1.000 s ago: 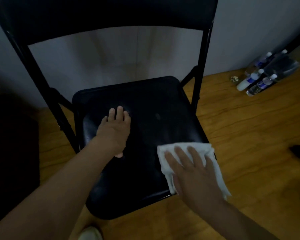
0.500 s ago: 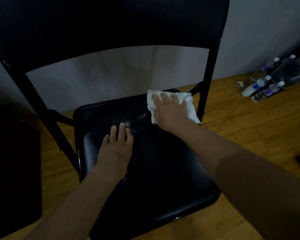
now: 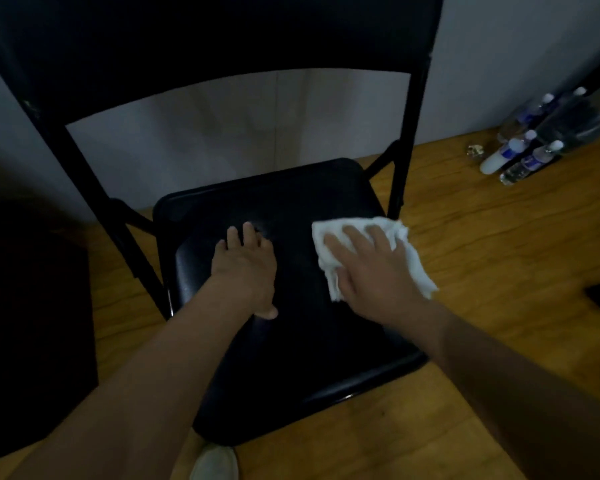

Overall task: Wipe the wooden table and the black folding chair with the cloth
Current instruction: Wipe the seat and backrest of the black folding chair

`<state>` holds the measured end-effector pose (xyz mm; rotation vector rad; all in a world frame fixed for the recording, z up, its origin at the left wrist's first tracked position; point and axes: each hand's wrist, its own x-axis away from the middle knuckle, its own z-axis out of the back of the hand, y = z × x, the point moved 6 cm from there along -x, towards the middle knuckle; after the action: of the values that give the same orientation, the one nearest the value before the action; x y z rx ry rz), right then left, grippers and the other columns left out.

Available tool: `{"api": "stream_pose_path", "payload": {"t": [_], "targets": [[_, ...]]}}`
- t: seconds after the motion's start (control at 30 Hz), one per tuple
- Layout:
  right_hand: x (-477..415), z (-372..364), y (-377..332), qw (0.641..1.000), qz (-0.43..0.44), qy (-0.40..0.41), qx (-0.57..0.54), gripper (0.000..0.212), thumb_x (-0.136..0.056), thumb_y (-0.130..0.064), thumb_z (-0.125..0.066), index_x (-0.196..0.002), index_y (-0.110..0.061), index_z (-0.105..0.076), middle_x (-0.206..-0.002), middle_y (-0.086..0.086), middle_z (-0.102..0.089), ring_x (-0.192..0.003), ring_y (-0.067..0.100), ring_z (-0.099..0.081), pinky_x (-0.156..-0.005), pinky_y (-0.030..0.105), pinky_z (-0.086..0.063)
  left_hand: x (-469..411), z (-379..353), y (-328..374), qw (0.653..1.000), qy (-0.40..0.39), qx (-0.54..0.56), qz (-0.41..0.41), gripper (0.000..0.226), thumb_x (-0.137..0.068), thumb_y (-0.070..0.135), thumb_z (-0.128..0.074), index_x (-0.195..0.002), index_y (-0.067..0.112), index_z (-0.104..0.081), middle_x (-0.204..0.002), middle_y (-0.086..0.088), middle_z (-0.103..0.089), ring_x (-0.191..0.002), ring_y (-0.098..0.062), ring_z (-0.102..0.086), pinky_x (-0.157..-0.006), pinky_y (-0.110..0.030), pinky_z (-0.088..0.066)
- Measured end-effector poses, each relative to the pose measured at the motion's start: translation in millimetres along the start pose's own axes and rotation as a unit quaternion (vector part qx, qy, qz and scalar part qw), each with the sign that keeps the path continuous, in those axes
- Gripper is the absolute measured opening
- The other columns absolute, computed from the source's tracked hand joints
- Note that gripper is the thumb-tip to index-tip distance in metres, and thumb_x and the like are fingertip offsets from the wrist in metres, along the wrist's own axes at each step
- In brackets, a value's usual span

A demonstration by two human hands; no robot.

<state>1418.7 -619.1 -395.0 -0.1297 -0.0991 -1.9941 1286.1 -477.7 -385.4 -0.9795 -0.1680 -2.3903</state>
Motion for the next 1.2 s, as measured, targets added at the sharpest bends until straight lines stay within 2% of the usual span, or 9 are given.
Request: {"api": "stream_pose_path", "payload": {"t": [0.1, 0.23, 0.3, 0.43, 0.57, 0.67, 0.93, 1.1, 1.2], "targets": [[72.8, -9.8, -10.1, 1.000, -0.019, 0.002, -0.019, 0.063, -0.093, -0.044, -0.040, -0.154, -0.032, -0.032, -0.156, 0.003, -0.038, -0.141, 0.039, -0.036, -0.104, 0.073, -0.032, 5.6, 1.6, 35.4, 0.998, 0.061, -0.009, -0.004, 0.124, -0.077, 0.044, -0.080, -0.157, 0.010, 0.009, -0.163, -0.021, 0.011, -0.150, -0.043, -0.001, -0.118, -0.054, -0.022], [135.3, -21.8, -18.1, 0.998, -0.042, -0.028, -0.028, 0.067, -0.092, -0.042, -0.056, -0.154, -0.033, -0.034, -0.158, 0.003, -0.040, -0.144, 0.040, -0.036, -0.107, 0.072, -0.032, 2.8, -14.6, 58.5, 0.998, 0.059, 0.017, -0.018, 0.109, -0.089, 0.022, -0.069, -0.156, 0.015, 0.016, -0.164, -0.018, 0.017, -0.151, -0.043, 0.004, -0.120, -0.047, -0.022], [148.7, -24.7, -17.7, 0.997, -0.057, -0.051, -0.033, 0.070, -0.090, -0.043, -0.060, -0.154, -0.034, -0.034, -0.158, 0.003, -0.041, -0.145, 0.039, -0.037, -0.108, 0.071, -0.034, 0.6, -18.6, 54.2, 0.997, 0.067, 0.025, -0.026, 0.112, -0.088, 0.024, -0.072, -0.156, 0.019, 0.017, -0.164, -0.015, 0.018, -0.151, -0.040, 0.005, -0.120, -0.045, -0.022], [148.9, -26.4, -13.4, 0.995, -0.063, -0.055, -0.046, 0.065, -0.091, -0.043, -0.050, -0.153, -0.035, -0.034, -0.157, 0.002, -0.039, -0.145, 0.039, -0.037, -0.109, 0.072, -0.031, 1.6, -23.4, 48.4, 0.994, 0.079, 0.055, -0.042, 0.118, -0.086, 0.029, -0.075, -0.155, 0.026, 0.020, -0.164, -0.007, 0.022, -0.153, -0.034, 0.009, -0.120, -0.043, -0.028], [110.3, -29.7, 1.2, 0.996, -0.065, -0.052, -0.044, 0.082, -0.083, -0.044, -0.069, -0.154, -0.034, -0.031, -0.159, 0.005, -0.036, -0.145, 0.042, -0.034, -0.106, 0.075, -0.028, 2.1, -23.6, 48.2, 0.992, 0.100, 0.059, -0.053, 0.116, -0.086, 0.029, -0.073, -0.155, 0.027, 0.021, -0.164, -0.007, 0.022, -0.153, -0.033, 0.009, -0.118, -0.043, -0.031], [56.4, -27.1, 13.4, 0.998, -0.037, -0.055, -0.016, 0.097, -0.078, -0.044, -0.074, -0.158, -0.033, -0.021, -0.161, 0.006, -0.026, -0.145, 0.042, -0.026, -0.107, 0.076, -0.022, 0.7, -23.8, 49.9, 0.990, 0.120, 0.050, -0.053, 0.116, -0.087, 0.030, -0.072, -0.154, 0.025, 0.023, -0.164, -0.009, 0.022, -0.153, -0.033, 0.008, -0.117, -0.037, -0.030], [-100.1, 4.5, 24.5, 0.998, -0.003, -0.062, -0.025, 0.081, -0.096, -0.038, -0.060, -0.161, -0.028, -0.012, -0.163, 0.011, -0.020, -0.144, 0.042, -0.023, -0.108, 0.065, -0.027, -5.1, -27.8, 48.9, 0.989, 0.125, 0.063, -0.047, 0.116, -0.087, 0.028, -0.071, -0.153, 0.025, 0.025, -0.163, -0.009, 0.025, -0.152, -0.033, 0.012, -0.118, -0.038, -0.023], [-141.8, 23.0, 32.3, 0.998, -0.008, -0.060, -0.024, 0.065, -0.102, -0.034, -0.051, -0.160, -0.026, -0.023, -0.159, 0.011, -0.033, -0.142, 0.037, -0.034, -0.114, 0.055, -0.031, -5.9, -28.1, 48.1, 0.987, 0.132, 0.073, -0.052, 0.117, -0.086, 0.027, -0.072, -0.154, 0.026, 0.023, -0.163, -0.008, 0.024, -0.153, -0.032, 0.011, -0.120, -0.038, -0.020], [-133.5, 32.9, 25.8, 0.998, -0.017, -0.052, -0.032, 0.061, -0.102, -0.032, -0.050, -0.158, -0.021, -0.028, -0.154, 0.012, -0.040, -0.137, 0.036, -0.039, -0.107, 0.054, -0.038, -7.9, -29.6, 47.5, 0.988, 0.127, 0.078, -0.048, 0.119, -0.085, 0.028, -0.074, -0.154, 0.027, 0.022, -0.164, -0.007, 0.023, -0.153, -0.031, 0.010, -0.119, -0.038, -0.021]]}}
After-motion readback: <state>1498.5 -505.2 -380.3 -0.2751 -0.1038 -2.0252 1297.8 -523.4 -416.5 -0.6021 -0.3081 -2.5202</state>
